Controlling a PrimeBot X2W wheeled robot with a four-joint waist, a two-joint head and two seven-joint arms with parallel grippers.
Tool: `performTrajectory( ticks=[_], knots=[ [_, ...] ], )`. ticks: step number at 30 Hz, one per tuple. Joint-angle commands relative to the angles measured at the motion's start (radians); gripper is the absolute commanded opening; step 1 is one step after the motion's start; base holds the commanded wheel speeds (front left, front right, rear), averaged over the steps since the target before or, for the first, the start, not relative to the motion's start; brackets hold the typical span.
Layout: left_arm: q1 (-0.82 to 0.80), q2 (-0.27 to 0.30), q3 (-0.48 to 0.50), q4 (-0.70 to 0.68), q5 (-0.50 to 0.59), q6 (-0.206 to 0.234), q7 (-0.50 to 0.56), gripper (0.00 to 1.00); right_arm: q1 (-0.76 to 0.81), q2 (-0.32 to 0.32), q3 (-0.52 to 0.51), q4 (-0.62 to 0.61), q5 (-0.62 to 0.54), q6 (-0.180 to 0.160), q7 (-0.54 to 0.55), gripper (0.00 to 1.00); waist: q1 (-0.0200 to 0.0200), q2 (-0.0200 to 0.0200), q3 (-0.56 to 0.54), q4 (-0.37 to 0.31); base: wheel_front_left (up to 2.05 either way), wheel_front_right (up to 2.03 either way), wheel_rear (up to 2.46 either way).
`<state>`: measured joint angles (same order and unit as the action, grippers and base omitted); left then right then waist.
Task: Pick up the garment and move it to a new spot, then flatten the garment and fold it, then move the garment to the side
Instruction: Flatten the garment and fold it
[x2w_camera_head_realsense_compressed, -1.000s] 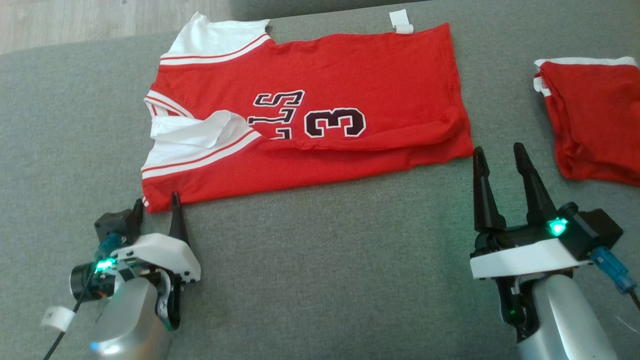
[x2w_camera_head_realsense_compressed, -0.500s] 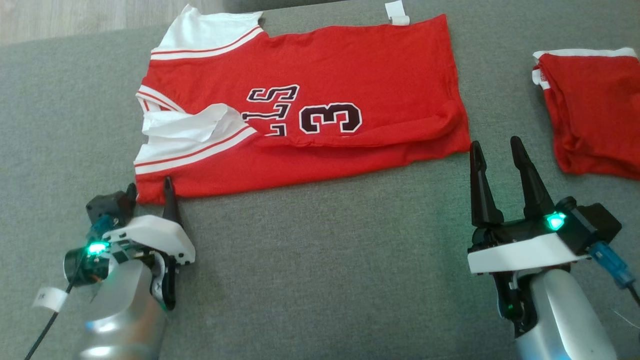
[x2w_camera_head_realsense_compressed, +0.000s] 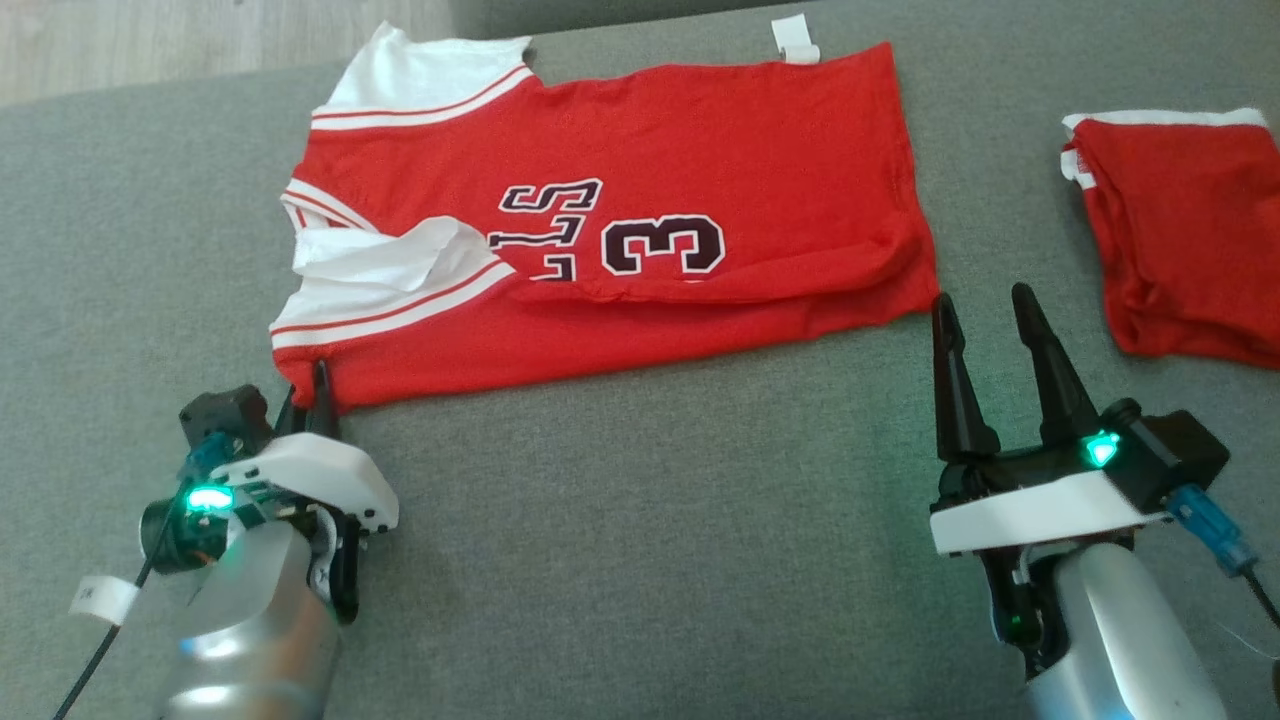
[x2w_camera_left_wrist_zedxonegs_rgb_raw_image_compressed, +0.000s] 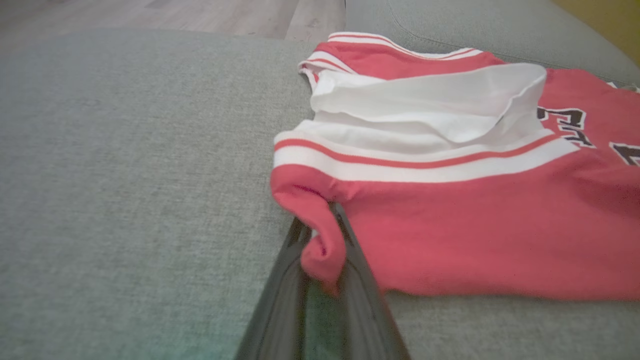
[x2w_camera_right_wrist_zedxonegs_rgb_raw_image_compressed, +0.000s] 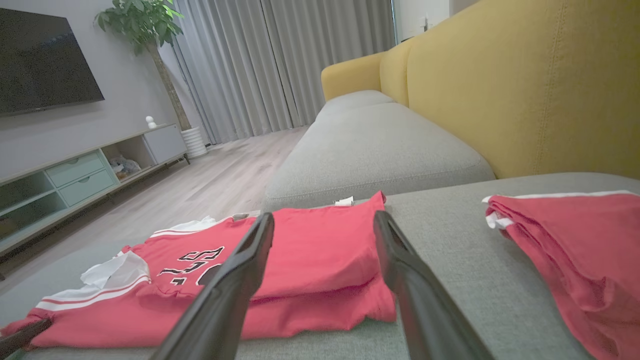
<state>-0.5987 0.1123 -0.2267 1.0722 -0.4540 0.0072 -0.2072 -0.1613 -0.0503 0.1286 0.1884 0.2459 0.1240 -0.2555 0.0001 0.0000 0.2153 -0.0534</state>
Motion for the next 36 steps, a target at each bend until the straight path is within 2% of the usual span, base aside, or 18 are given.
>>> performTrajectory(
  ticks=[1, 5, 8, 13, 18, 26, 32, 33, 34, 35, 36],
  knots=[
    [-0.011, 0.025, 0.024, -0.016, -0.004, 0.0, -0.019, 0.0, -0.026, 0.0, 0.023, -0.016, -0.006, 0.007, -0.006, 1.0, -0.0001, 0.0, -0.008, 0.005, 0.0, 0.0, 0.0],
    [-0.018, 0.028, 0.02, -0.093, 0.012, -0.005, -0.047, 0.0, -0.031, 0.0, 0.003, 0.044, -0.017, 0.007, -0.003, 1.0, -0.0001, 0.0, -0.025, 0.02, 0.0, 0.0, 0.0],
    [-0.014, 0.034, 0.022, -0.202, 0.035, -0.005, -0.053, 0.0, -0.056, 0.0, -0.022, 0.101, -0.033, 0.007, 0.029, 1.0, -0.0001, 0.0, -0.031, 0.032, 0.0, 0.0, 0.0],
    [0.022, 0.029, 0.037, -0.413, 0.071, -0.008, -0.054, 0.0, -0.132, 0.0, -0.08, 0.209, -0.101, 0.007, 0.145, 1.0, -0.0001, 0.0, -0.023, 0.057, 0.0, 0.0, 0.0],
    [0.049, 0.016, 0.018, -0.538, 0.1, -0.022, -0.054, 0.0, -0.223, 0.0, -0.128, 0.326, -0.145, 0.007, 0.249, 1.0, -0.0001, 0.0, -0.011, 0.083, 0.0, 0.0, 0.0],
    [0.064, 0.005, -0.016, -0.602, 0.123, -0.033, -0.054, 0.0, -0.353, 0.0, -0.208, 0.51, -0.162, 0.007, 0.337, 1.0, -0.0001, 0.0, 0.007, 0.113, 0.0, 0.0, 0.0],
    [0.065, 0.006, -0.037, -0.611, 0.133, -0.035, -0.054, 0.0, -0.434, 0.0, -0.187, 0.655, -0.179, 0.007, 0.368, 1.0, -0.0001, 0.0, 0.013, 0.124, 0.0, 0.0, 0.0],
    [0.066, 0.005, -0.038, -0.611, 0.133, -0.035, -0.054, 0.0, -0.443, 0.0, -0.179, 0.676, -0.184, 0.007, 0.373, 0.87, -0.0001, 0.0, 0.013, 0.125, 0.0, 0.0, 0.0],
    [0.067, 0.005, -0.038, -0.611, 0.132, -0.033, -0.054, 0.0, -0.451, 0.0, -0.169, 0.694, -0.187, 0.007, 0.375, 0.26, -0.0001, 0.0, 0.011, 0.126, 0.0, 0.0, 0.0],
    [0.07, 0.005, -0.038, -0.608, 0.131, -0.031, -0.054, 0.0, -0.458, 0.0, -0.161, 0.708, -0.189, 0.007, 0.37, 0.0, -0.0001, 0.0, 0.009, 0.126, 0.0, 0.0, 0.0],
    [0.073, 0.006, -0.037, -0.604, 0.131, -0.029, -0.054, 0.0, -0.464, 0.0, -0.153, 0.719, -0.19, 0.007, 0.36, 0.0, -0.0001, 0.0, 0.006, 0.125, 0.0, 0.0, 0.0]
  ],
)
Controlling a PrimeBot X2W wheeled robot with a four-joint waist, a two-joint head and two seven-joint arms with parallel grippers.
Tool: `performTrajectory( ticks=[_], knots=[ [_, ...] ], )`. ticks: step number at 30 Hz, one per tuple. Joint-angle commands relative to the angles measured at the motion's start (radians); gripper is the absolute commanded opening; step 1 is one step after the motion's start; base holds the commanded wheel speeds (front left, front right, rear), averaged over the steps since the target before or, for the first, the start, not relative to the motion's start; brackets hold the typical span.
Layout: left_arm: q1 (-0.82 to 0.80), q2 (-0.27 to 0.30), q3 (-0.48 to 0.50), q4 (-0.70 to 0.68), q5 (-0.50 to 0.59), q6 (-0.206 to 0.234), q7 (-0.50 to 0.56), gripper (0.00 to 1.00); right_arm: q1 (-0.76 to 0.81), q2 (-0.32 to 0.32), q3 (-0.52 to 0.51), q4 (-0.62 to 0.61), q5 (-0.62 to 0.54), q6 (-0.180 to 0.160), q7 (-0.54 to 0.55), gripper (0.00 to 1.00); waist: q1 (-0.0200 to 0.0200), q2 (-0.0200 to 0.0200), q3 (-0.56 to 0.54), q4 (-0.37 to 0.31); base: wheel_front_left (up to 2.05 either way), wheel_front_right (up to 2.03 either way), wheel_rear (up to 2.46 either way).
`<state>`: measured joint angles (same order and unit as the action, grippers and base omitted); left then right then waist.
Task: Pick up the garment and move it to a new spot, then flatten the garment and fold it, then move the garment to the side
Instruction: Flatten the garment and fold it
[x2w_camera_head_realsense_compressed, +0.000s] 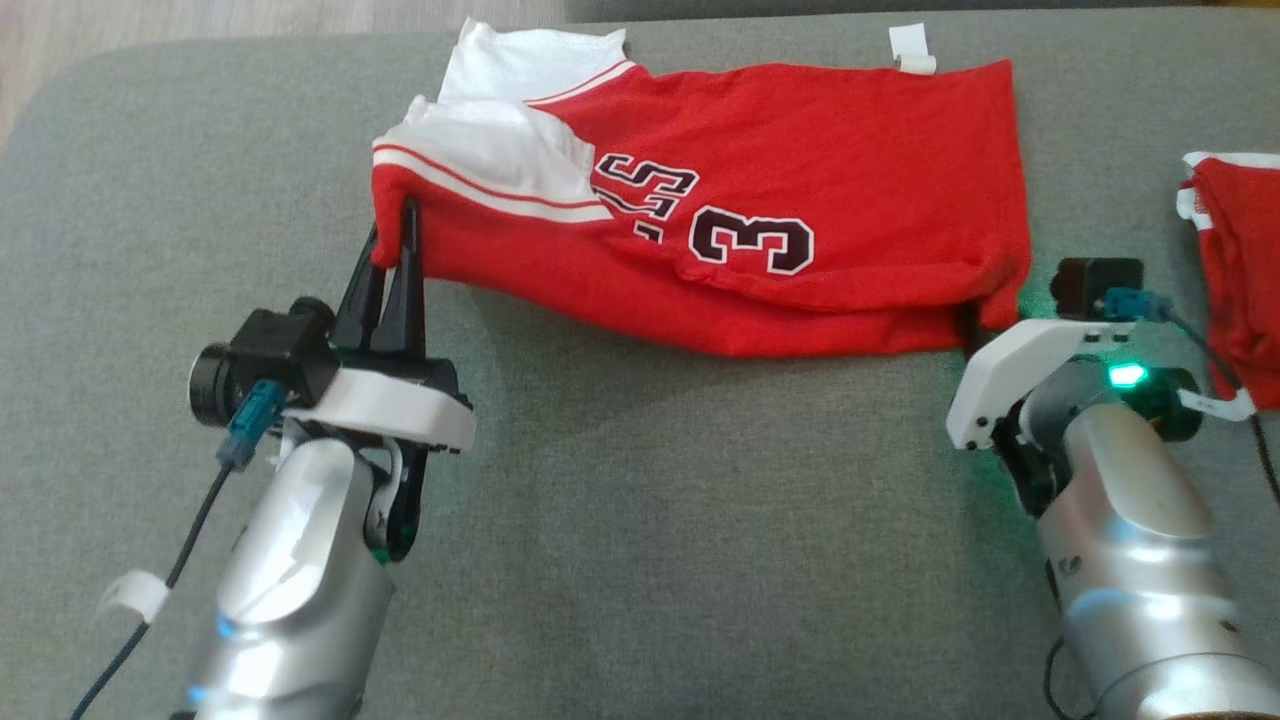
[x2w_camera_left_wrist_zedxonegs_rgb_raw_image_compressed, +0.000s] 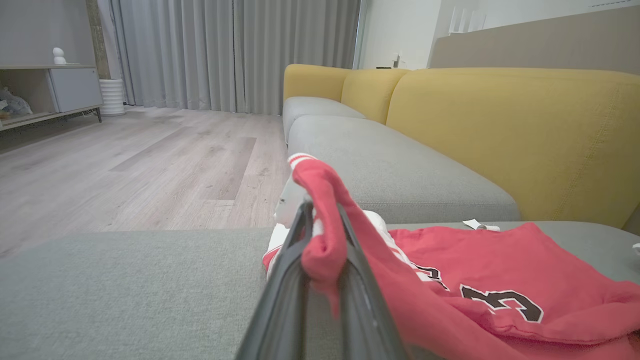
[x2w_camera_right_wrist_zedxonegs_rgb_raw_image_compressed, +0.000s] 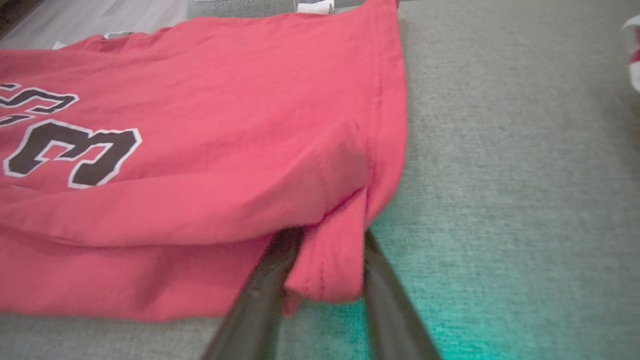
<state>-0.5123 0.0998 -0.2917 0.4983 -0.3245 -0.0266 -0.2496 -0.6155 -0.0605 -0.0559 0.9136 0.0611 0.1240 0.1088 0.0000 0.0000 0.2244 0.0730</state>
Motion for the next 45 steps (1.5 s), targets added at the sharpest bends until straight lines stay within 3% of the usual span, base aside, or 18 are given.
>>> performTrajectory(
  ticks=[1, 16, 27, 33, 44, 45],
  knots=[
    [-0.009, 0.021, 0.028, -0.023, 0.001, 0.006, -0.012, 0.0, -0.013, 0.01, 0.035, 0.003, -0.005, 0.007, -0.016, 0.0, 0.0, 0.0, -0.009, -0.003, 0.0, 0.0, 0.0],
    [0.161, 0.077, 0.043, 0.054, -0.028, 0.018, -0.009, 0.0, 0.124, 0.01, -0.035, 0.03, 0.03, 0.007, -0.184, 0.0, 0.0, 0.0, -0.189, -0.047, 0.0, 0.0, 0.0],
    [0.315, 0.092, 0.014, -0.037, -0.037, 0.029, 0.047, 0.0, 0.293, 0.01, -0.048, -0.161, 0.078, 0.007, -0.057, 0.0, 0.0, 0.0, -0.265, -0.06, 0.0, 0.0, 0.0],
    [0.397, 0.098, -0.006, -0.104, -0.038, 0.048, 0.084, 0.0, 0.443, 0.01, -0.059, -0.345, 0.132, 0.007, 0.021, 0.0, 0.0, 0.0, -0.283, -0.068, 0.0, 0.0, 0.0],
    [0.436, 0.111, -0.023, -0.108, -0.041, 0.057, 0.106, 0.0, 0.532, 0.01, -0.046, -0.475, 0.16, 0.007, 0.037, 0.0, 0.0, 0.0, -0.283, -0.087, 0.0, 0.0, 0.0],
    [0.437, 0.11, -0.026, -0.106, -0.044, 0.055, 0.113, 0.0, 0.534, 0.01, -0.038, -0.482, 0.159, 0.007, 0.034, 0.24, 0.0, 0.0, -0.282, -0.088, 0.0, 0.0, 0.0]
  ],
)
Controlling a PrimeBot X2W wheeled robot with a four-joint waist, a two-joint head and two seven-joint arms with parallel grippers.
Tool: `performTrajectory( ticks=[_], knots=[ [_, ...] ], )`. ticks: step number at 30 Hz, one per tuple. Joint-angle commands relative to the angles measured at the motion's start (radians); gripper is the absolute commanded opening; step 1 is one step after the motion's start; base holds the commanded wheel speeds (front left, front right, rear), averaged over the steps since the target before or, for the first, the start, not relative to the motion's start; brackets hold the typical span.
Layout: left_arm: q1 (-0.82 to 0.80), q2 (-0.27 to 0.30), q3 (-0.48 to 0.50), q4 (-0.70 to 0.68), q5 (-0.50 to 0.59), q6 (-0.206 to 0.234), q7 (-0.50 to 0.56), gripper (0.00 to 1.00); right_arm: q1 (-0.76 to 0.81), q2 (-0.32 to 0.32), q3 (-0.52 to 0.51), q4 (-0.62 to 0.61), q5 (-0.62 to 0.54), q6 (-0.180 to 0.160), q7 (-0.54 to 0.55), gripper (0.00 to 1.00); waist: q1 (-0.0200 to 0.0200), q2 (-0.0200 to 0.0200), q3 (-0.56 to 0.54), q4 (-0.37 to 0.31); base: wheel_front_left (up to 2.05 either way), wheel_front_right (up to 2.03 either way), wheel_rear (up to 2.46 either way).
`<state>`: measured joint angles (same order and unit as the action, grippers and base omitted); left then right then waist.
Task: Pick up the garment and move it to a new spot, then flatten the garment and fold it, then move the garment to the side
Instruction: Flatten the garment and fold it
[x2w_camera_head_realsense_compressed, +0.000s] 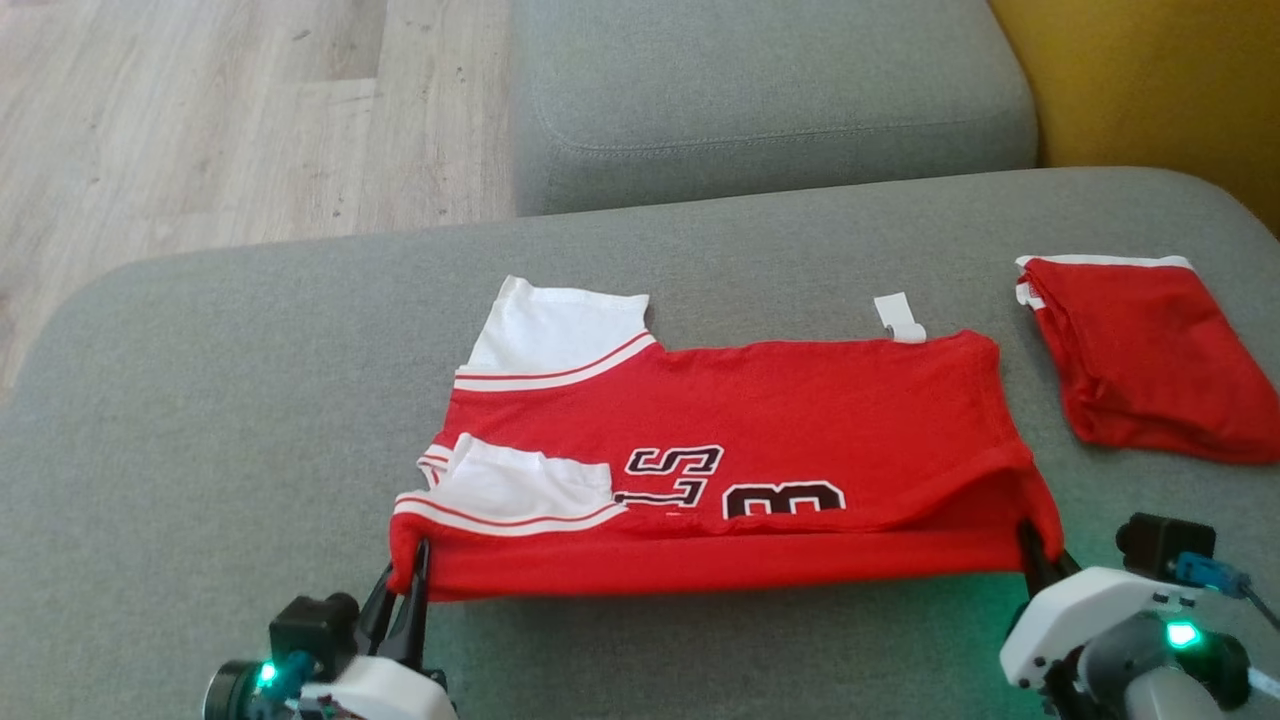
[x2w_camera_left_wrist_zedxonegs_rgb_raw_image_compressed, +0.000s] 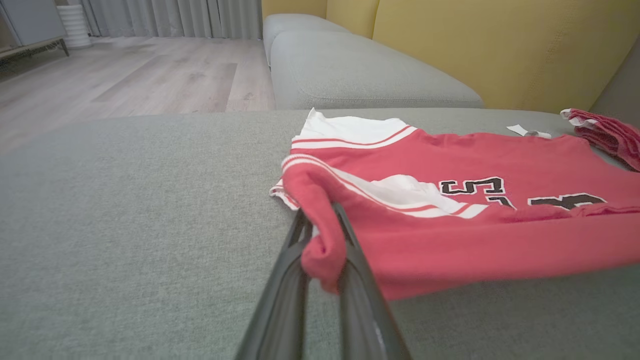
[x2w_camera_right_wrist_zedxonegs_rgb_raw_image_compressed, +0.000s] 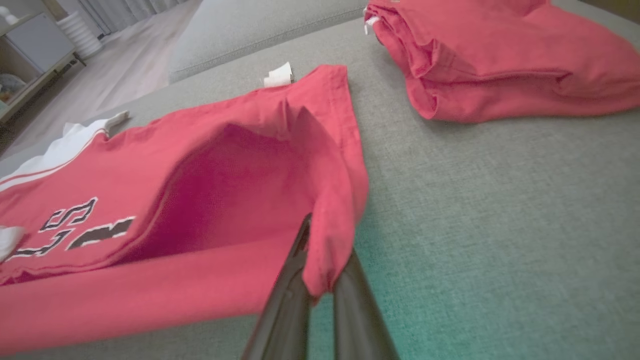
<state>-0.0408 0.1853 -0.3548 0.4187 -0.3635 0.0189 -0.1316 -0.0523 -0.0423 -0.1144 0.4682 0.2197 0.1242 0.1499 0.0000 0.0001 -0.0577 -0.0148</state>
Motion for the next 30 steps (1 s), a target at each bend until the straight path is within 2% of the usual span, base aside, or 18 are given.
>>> performTrajectory(
  ticks=[1, 2, 3, 4, 5, 12, 20, 25, 30],
  knots=[
    [-0.035, 0.024, 0.037, -0.025, -0.009, 0.009, 0.0, 0.0, -0.028, -0.008, 0.023, -0.042, 0.0, 0.007, -0.01, 1.0, 0.0, -0.0001, 0.002, 0.0, 0.0, 0.0, 0.0],
    [-0.037, 0.024, 0.036, -0.025, -0.011, 0.008, 0.002, 0.29, -0.027, -0.008, 0.023, -0.047, 0.001, 0.007, -0.014, 1.0, 0.0, -0.0001, 0.004, -0.001, 0.0, 0.0, 0.0],
    [-0.038, 0.024, 0.036, -0.026, -0.012, 0.009, 0.002, 0.46, -0.028, -0.008, 0.026, -0.054, 0.002, 0.007, -0.018, 1.0, 0.0, -0.0001, 0.008, -0.001, 0.0, 0.0, 0.0],
    [-0.041, 0.024, 0.035, -0.029, -0.011, 0.01, 0.002, 0.88, -0.03, -0.008, 0.025, -0.061, 0.007, 0.007, -0.026, 1.0, 0.0, -0.0001, 0.011, -0.002, 0.0, 0.0, 0.0],
    [-0.045, 0.025, 0.036, -0.031, -0.01, 0.015, 0.0, 1.0, -0.034, -0.008, 0.021, -0.07, 0.012, 0.007, -0.035, 1.0, 0.0, -0.0001, 0.014, -0.002, 0.0, 0.0, 0.0],
    [-0.1, 0.033, 0.071, -0.098, -0.009, 0.037, -0.068, 1.0, -0.058, -0.008, 0.022, -0.144, 0.035, 0.007, -0.142, 1.0, 0.0, -0.0001, 0.049, -0.01, 0.0, 0.0, 0.0],
    [-0.26, 0.065, 0.087, -0.243, 0.012, -0.021, -0.114, 1.0, -0.103, -0.008, 0.066, -0.26, 0.04, 0.007, -0.269, 1.0, 0.0, -0.0001, 0.139, -0.048, 0.0, 0.0, 0.0],
    [-0.397, 0.099, 0.073, -0.233, 0.031, -0.06, -0.07, 1.0, -0.123, -0.008, 0.107, -0.311, 0.03, 0.007, -0.296, 1.0, 0.0, -0.0001, 0.204, -0.082, 0.0, 0.0, 0.0],
    [-0.58, 0.154, 0.051, -0.142, 0.046, -0.106, 0.024, 1.0, -0.148, -0.008, 0.146, -0.357, 0.024, 0.007, -0.313, 1.0, 0.0, -0.0001, 0.288, -0.135, 0.0, 0.0, 0.0]
  ],
)
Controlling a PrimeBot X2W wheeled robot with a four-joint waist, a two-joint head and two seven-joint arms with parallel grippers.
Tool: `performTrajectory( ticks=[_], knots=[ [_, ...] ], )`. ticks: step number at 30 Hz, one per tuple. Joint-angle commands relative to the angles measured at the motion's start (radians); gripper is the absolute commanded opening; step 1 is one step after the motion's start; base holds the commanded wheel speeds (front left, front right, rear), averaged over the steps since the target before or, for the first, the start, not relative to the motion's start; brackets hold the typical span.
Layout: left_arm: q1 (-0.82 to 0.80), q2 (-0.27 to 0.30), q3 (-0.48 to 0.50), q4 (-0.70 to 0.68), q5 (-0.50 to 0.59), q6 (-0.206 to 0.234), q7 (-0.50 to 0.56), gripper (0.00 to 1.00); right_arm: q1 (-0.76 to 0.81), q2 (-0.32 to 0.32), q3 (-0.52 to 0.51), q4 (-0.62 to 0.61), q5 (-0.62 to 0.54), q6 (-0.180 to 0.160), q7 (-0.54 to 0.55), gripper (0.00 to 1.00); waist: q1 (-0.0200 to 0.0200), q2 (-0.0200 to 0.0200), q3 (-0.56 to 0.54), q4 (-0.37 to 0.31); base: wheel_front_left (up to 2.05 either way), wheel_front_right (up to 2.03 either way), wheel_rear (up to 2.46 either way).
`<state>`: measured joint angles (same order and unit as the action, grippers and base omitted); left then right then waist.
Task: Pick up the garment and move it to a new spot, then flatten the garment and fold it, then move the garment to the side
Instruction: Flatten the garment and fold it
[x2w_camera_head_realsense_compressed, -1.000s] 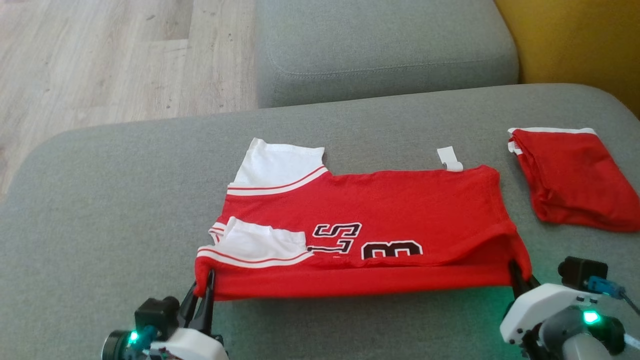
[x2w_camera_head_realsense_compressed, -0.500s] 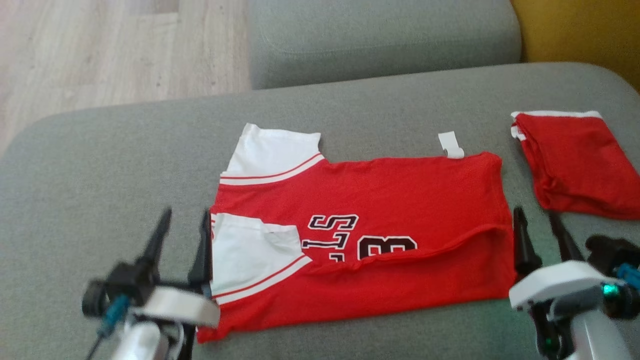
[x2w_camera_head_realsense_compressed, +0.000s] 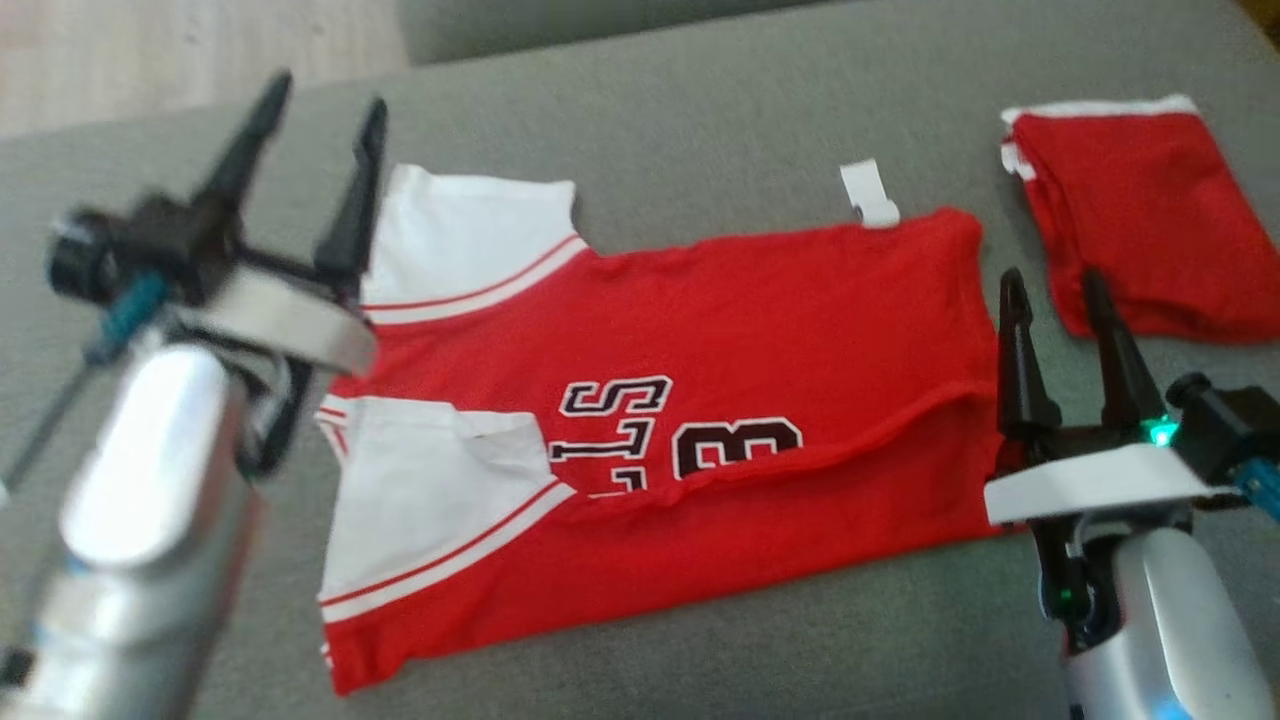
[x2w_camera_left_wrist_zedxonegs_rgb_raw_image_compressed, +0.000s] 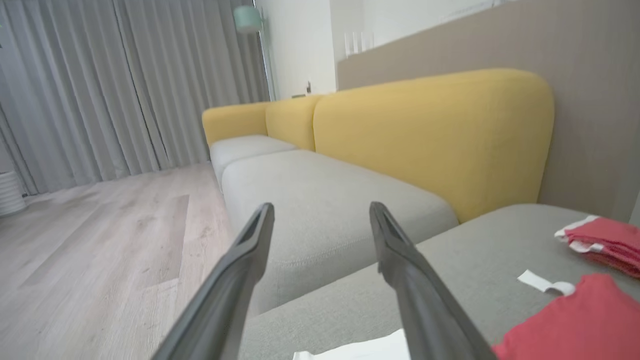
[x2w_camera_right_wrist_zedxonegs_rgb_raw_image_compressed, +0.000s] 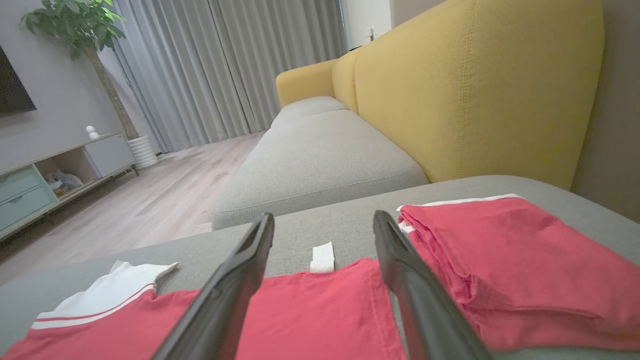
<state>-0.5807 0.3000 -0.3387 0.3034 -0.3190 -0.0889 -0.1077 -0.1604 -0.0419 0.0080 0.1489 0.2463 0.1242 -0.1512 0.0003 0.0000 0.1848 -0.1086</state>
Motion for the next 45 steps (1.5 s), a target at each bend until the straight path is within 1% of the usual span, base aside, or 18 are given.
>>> performTrajectory(
  ticks=[1, 4, 7, 9, 12, 15, 18, 20, 23, 32, 34, 35, 36, 37, 38, 42, 45],
  knots=[
    [-0.075, 0.054, 0.031, -0.001, -0.001, -0.008, 0.021, 1.0, -0.047, -0.008, 0.03, -0.044, 0.001, 0.007, -0.014, 1.0, -0.0003, 0.0, 0.063, -0.053, 0.0, 0.0, 0.0],
    [-0.184, 0.103, -0.007, 0.088, -0.01, -0.031, 0.099, 1.0, -0.07, -0.008, 0.038, -0.06, 0.008, 0.007, -0.021, 1.0, -0.0003, 0.0, 0.115, -0.082, 0.0, 0.0, 0.0],
    [-0.274, 0.15, -0.059, 0.188, -0.041, -0.04, 0.191, 1.0, -0.092, -0.008, 0.043, -0.067, 0.012, 0.007, -0.029, 1.0, -0.0003, 0.0, 0.15, -0.107, 0.0, 0.0, 0.0],
    [-0.316, 0.181, -0.14, 0.236, -0.087, -0.041, 0.266, 1.0, -0.103, -0.008, 0.044, -0.07, 0.016, 0.007, -0.034, 1.0, -0.0003, 0.0, 0.167, -0.121, 0.0, 0.0, 0.0],
    [-0.376, 0.238, -0.25, 0.274, -0.169, -0.041, 0.351, 1.0, -0.117, -0.008, 0.045, -0.075, 0.021, 0.007, -0.04, 1.0, -0.0003, 0.0, 0.195, -0.134, 0.0, 0.0, 0.0],
    [-0.424, 0.283, -0.325, 0.304, -0.241, -0.042, 0.395, 1.0, -0.13, -0.008, 0.051, -0.076, 0.024, 0.007, -0.047, 1.0, -0.0003, 0.0, 0.219, -0.144, 0.0, 0.0, 0.0],
    [-0.461, 0.314, -0.374, 0.347, -0.281, -0.042, 0.414, 1.0, -0.141, -0.008, 0.06, -0.077, 0.03, 0.007, -0.054, 1.0, -0.0003, 0.0, 0.238, -0.151, 0.0, 0.0, 0.0],
    [-0.478, 0.324, -0.4, 0.379, -0.297, -0.042, 0.421, 1.0, -0.145, -0.008, 0.063, -0.078, 0.035, 0.007, -0.058, 1.0, -0.0003, 0.0, 0.247, -0.155, 0.0, 0.0, 0.0],
    [-0.487, 0.325, -0.438, 0.411, -0.345, -0.042, 0.445, 1.0, -0.148, -0.008, 0.063, -0.074, 0.037, 0.007, -0.063, 1.0, -0.0003, 0.0, 0.253, -0.158, 0.0, 0.0, 0.0],
    [-0.507, 0.336, -0.531, 0.432, -0.474, -0.042, 0.484, 1.0, -0.157, -0.008, 0.052, -0.059, 0.031, 0.007, -0.068, 1.0, -0.0003, 0.0, 0.264, -0.162, 0.0, 0.0, 0.0],
    [-0.506, 0.334, -0.539, 0.45, -0.513, -0.042, 0.512, 1.0, -0.16, -0.008, 0.052, -0.06, 0.03, 0.007, -0.068, 1.0, -0.0003, 0.0, 0.266, -0.163, 0.0, 0.0, 0.0],
    [-0.502, 0.329, -0.54, 0.464, -0.539, -0.042, 0.543, 1.0, -0.162, -0.008, 0.052, -0.061, 0.028, 0.007, -0.069, 1.0, -0.0003, 0.0, 0.265, -0.163, 0.0, 0.0, 0.0],
    [-0.498, 0.325, -0.551, 0.465, -0.56, -0.042, 0.576, 0.9, -0.162, -0.008, 0.052, -0.061, 0.028, 0.007, -0.069, 1.0, -0.0003, 0.0, 0.265, -0.163, 0.0, 0.0, 0.0],
    [-0.498, 0.325, -0.56, 0.46, -0.575, -0.042, 0.594, 0.49, -0.163, -0.008, 0.05, -0.062, 0.027, 0.007, -0.069, 1.0, -0.0003, 0.0, 0.265, -0.162, 0.0, 0.0, 0.0],
    [-0.5, 0.326, -0.561, 0.455, -0.589, -0.042, 0.598, 0.0, -0.163, -0.008, 0.047, -0.064, 0.026, 0.007, -0.069, 1.0, -0.0003, 0.0, 0.265, -0.161, 0.0, 0.0, 0.0],
    [-0.505, 0.327, -0.572, 0.446, -0.608, -0.042, 0.588, 0.0, -0.161, -0.008, 0.035, -0.063, 0.021, 0.007, -0.068, 1.0, -0.0003, 0.0, 0.259, -0.152, 0.0, 0.0, 0.0],
    [-0.514, 0.326, -0.578, 0.446, -0.6, -0.042, 0.529, 0.0, -0.159, -0.008, 0.045, -0.059, -0.009, 0.007, -0.053, 1.0, -0.0003, 0.0, 0.242, -0.137, 0.0, 0.0, 0.0]
  ],
)
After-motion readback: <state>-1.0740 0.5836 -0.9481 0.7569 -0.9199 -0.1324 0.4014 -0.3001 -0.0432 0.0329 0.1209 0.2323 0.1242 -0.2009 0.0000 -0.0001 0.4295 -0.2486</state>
